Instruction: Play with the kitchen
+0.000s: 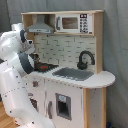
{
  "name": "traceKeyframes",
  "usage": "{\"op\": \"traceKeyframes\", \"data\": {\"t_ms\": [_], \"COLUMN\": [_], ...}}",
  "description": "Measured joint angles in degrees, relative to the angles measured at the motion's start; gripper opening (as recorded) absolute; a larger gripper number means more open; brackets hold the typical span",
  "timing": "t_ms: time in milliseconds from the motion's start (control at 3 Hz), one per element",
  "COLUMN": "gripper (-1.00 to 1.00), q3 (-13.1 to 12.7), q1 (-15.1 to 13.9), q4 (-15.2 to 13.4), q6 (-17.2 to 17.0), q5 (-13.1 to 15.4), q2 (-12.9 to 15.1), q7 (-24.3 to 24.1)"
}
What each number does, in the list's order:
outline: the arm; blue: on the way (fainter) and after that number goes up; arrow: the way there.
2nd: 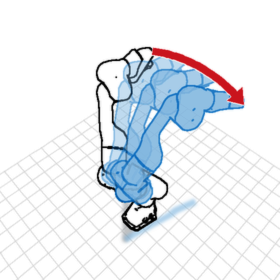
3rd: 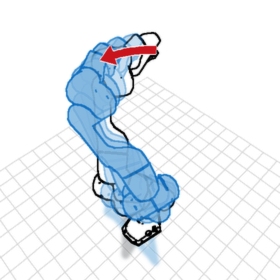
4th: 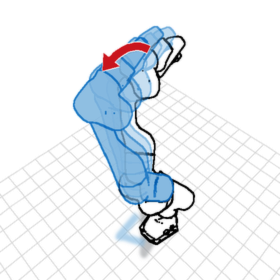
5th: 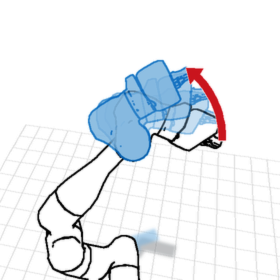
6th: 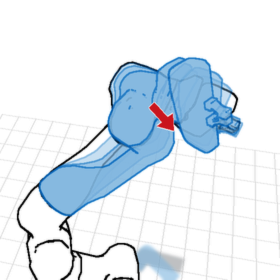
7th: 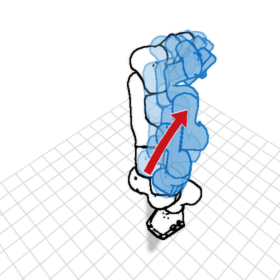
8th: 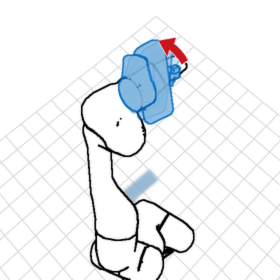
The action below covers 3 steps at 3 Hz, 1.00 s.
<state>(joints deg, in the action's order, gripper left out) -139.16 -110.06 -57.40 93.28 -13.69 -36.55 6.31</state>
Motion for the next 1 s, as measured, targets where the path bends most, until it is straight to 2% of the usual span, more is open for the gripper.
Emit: {"op": "traceKeyframes", "data": {"t_ms": [333, 667, 1000], "gripper": [-1.00, -1.00, -1.00], "q3": [0.04, -1.00, -1.06], "q1": [-1.15, -3.04, -3.07], "q4": [3.19, 7.19, 7.40], "q6": [-2.99, -1.62, -0.24], "q5": [0.11, -0.29, -1.00], "q2": [-2.61, -5.71, -6.00], "q7": [-2.56, -1.74, -1.86]}}
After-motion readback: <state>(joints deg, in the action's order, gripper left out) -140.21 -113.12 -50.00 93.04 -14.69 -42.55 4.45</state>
